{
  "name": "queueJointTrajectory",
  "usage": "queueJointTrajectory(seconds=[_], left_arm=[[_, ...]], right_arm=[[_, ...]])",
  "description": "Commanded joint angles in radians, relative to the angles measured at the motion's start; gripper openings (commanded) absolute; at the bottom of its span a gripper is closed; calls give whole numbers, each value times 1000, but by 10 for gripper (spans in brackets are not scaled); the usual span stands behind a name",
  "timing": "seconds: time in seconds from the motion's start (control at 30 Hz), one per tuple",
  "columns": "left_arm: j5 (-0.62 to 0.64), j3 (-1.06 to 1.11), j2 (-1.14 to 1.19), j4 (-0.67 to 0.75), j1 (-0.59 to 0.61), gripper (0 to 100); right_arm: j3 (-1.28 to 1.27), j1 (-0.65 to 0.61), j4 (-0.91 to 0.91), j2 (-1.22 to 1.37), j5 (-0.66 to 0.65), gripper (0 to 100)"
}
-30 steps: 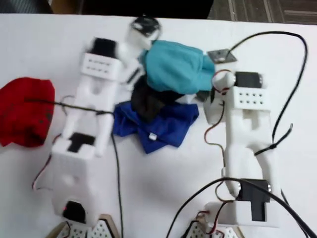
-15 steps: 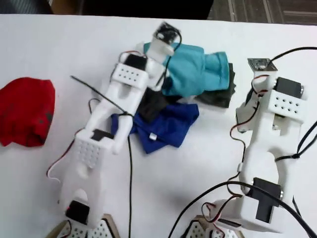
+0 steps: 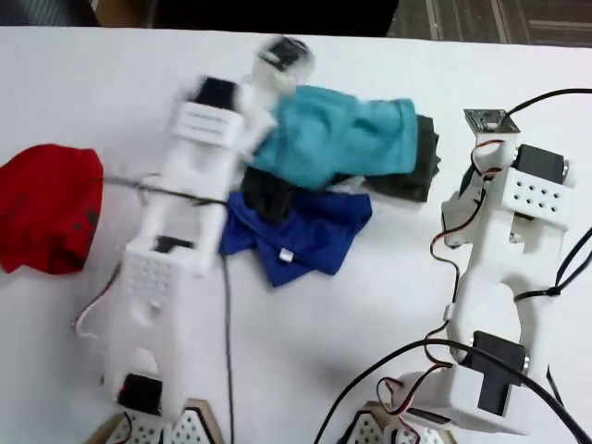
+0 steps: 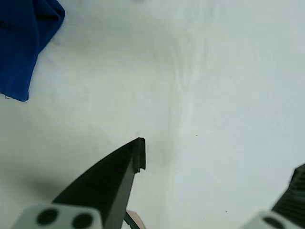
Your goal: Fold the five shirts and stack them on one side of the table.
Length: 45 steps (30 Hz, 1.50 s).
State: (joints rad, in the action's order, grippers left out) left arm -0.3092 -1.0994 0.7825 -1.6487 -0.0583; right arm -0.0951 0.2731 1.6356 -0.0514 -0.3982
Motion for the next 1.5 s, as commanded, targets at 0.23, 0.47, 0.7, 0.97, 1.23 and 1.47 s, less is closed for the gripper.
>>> queueJointTrajectory(seconds=[0.23,0.47,0.7,0.97,1.23,1.47], left_arm=[[26,-354,-365,-137,644,25],[18,-331,-414,-140,844,26],[-176,110,-416,-138,781,203],[-203,297,-417,-130,545,256],[-180,407,-407,-133,63,255],[-180,714,-405,-15,-147,255]], right_arm=[[32,-27,-2,-4,-5,454],[32,-228,-2,-4,2,454],[-8,-440,-74,-2,0,454],[-106,-484,-171,-2,3,454],[-104,-328,-170,-4,-5,454],[-104,-165,-165,-5,-72,454]])
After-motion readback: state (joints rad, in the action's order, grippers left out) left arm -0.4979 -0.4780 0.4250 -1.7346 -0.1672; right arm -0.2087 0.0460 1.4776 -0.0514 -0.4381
